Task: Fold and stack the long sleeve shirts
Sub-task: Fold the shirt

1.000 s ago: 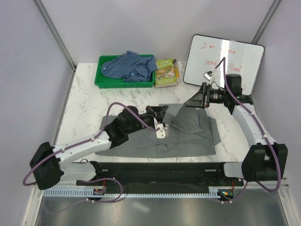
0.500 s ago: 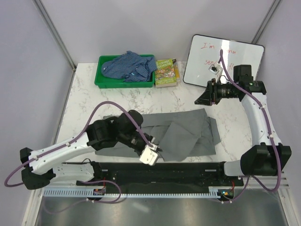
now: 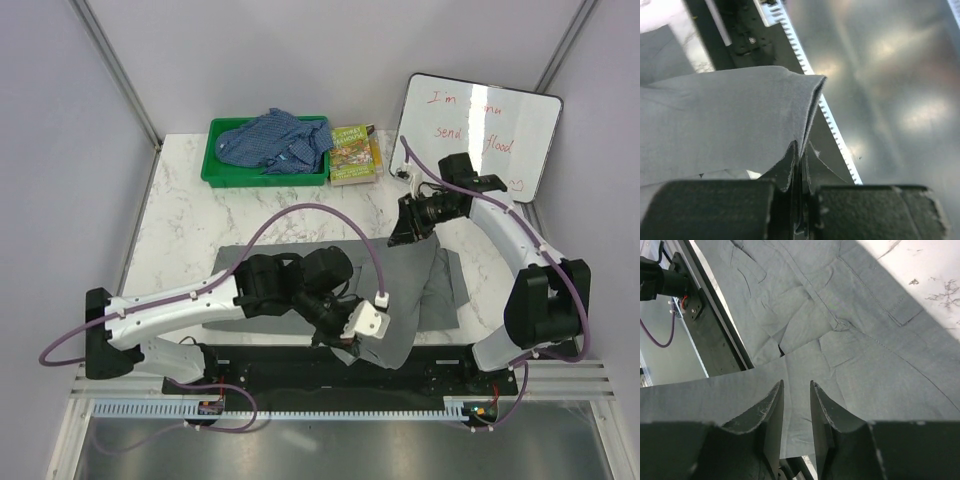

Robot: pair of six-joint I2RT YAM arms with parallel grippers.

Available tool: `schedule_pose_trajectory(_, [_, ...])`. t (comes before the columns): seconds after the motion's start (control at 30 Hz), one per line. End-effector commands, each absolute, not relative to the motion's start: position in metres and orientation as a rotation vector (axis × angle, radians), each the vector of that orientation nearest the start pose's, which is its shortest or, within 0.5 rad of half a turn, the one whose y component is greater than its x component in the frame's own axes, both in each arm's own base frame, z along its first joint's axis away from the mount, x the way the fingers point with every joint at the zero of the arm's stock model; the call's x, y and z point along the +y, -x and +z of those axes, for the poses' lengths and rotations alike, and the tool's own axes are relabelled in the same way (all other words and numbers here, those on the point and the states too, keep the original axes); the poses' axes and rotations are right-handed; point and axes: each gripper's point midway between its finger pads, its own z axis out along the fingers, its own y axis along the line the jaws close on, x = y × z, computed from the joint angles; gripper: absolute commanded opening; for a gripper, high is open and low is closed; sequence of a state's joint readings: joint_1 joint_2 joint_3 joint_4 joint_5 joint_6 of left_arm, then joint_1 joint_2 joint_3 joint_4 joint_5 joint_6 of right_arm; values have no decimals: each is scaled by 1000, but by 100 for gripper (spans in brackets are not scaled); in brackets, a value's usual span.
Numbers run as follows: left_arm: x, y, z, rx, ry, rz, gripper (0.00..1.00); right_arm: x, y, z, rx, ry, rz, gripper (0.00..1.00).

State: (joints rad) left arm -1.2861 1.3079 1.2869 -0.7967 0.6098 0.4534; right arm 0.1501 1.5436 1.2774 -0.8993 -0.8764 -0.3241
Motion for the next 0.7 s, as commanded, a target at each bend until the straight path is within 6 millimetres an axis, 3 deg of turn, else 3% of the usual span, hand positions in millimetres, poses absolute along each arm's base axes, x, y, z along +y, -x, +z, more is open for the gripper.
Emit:
schedule_pose_trajectory(0.0, [-352, -73, 245, -2288, 2351, 1590, 2, 172, -298, 167, 2314, 846, 1049, 37])
schedule_pose_trajectory(0.03, [-350, -88, 238, -2369, 2251, 1596, 2, 170, -304, 170, 2310, 846, 1027, 39])
schedule_pose_trajectory(0.07, [-343, -120, 237, -2511, 2132, 1613, 2, 170, -306, 169, 2316, 845, 1020, 41])
schedule_pose_trajectory(0.13, [-329, -143, 218, -2660, 1918, 1589, 2, 167, -313, 174, 2310, 833, 1000, 53])
schedule_pose_trajectory(0.17, [-317, -171, 214, -2792, 1802, 1581, 2, 165, -316, 171, 2330, 823, 986, 61])
schedule_pose_trajectory(0.2, [-309, -181, 207, -2865, 1671, 1575, 2, 164, -318, 170, 2333, 821, 982, 70])
schedule_pose_trajectory(0.23, [-298, -188, 194, -2919, 1566, 1545, 2, 163, -321, 171, 2331, 824, 975, 75])
schedule_pose_trajectory(0.27, [-281, -209, 187, -3038, 1424, 1497, 2, 162, -321, 167, 2349, 823, 972, 79])
schedule_pose_trajectory(0.3, [-272, -217, 181, -3094, 1327, 1472, 2, 161, -322, 165, 2353, 827, 967, 84])
schedule_pose_trajectory(0.37, [-243, -233, 162, -3211, 1113, 1394, 3, 161, -322, 160, 2368, 827, 967, 85])
schedule_pose_trajectory(0.43, [-224, -236, 141, -3269, 915, 1321, 4, 160, -323, 157, 2379, 828, 961, 85])
schedule_pose_trajectory(0.47, [-209, -244, 140, -3319, 806, 1307, 5, 159, -323, 154, 2389, 829, 956, 84])
schedule_pose_trajectory(0.53, [-193, -243, 126, -3348, 674, 1268, 7, 159, -322, 151, 2397, 845, 955, 84])
schedule_pose_trajectory(0.67, [-165, -248, 118, -3458, 501, 1235, 11, 158, -318, 142, 2423, 853, 964, 82])
